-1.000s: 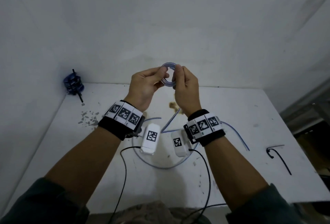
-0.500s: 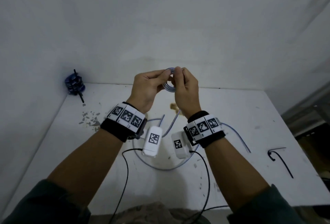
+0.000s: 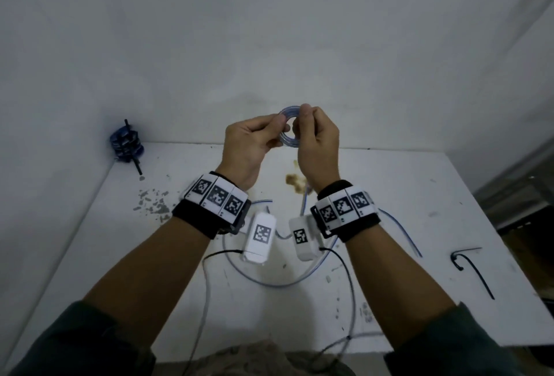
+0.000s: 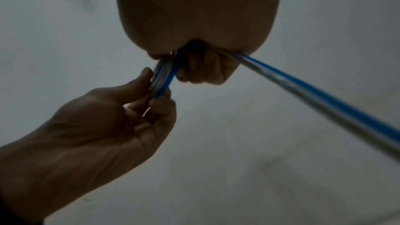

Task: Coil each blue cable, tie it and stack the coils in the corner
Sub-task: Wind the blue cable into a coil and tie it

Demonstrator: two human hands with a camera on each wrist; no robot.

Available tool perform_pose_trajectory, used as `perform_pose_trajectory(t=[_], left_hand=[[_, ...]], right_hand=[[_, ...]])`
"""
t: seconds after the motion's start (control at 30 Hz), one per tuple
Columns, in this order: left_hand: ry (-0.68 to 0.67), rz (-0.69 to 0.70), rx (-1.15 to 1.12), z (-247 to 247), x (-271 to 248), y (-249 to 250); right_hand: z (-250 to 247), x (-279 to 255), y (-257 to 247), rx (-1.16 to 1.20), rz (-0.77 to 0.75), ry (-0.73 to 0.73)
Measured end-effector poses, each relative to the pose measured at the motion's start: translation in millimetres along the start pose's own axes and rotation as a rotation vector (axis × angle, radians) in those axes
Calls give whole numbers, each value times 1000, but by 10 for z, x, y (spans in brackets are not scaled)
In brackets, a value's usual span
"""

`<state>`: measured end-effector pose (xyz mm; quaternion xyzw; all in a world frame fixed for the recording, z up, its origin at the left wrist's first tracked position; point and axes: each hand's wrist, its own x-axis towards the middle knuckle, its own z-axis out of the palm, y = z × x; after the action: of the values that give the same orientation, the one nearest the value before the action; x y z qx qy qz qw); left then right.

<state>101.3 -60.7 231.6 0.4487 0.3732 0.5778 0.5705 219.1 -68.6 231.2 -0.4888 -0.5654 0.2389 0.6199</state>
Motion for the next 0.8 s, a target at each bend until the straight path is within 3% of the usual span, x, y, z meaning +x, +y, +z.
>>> perform_pose_trajectory(t=[0.07, 0.23, 0.3, 0.4, 0.53, 0.6, 0.7, 0.8], left_hand=[[-9, -36, 28, -1, -25, -48], [-163, 54, 391, -177, 3, 77], [-118, 89, 351, -157, 32, 99], [16, 49, 98, -31, 15, 78], [-73, -77, 37, -6, -69, -10], [-130, -82, 148, -93, -65, 17], [-226, 20, 357, -199, -10, 135], [-260, 73, 385, -203, 46, 236]], right_hand=[[-6, 2, 36, -27, 27, 5], [-258, 145, 40, -335, -86, -398], [-258, 144, 19, -263, -82, -319], [-142, 41, 53, -64, 18, -49], [-65, -84, 88, -51, 59, 33], [-146, -75, 103, -147, -11, -76], [-291, 0, 59, -295, -95, -319], [-348, 77, -24, -247, -94, -393]])
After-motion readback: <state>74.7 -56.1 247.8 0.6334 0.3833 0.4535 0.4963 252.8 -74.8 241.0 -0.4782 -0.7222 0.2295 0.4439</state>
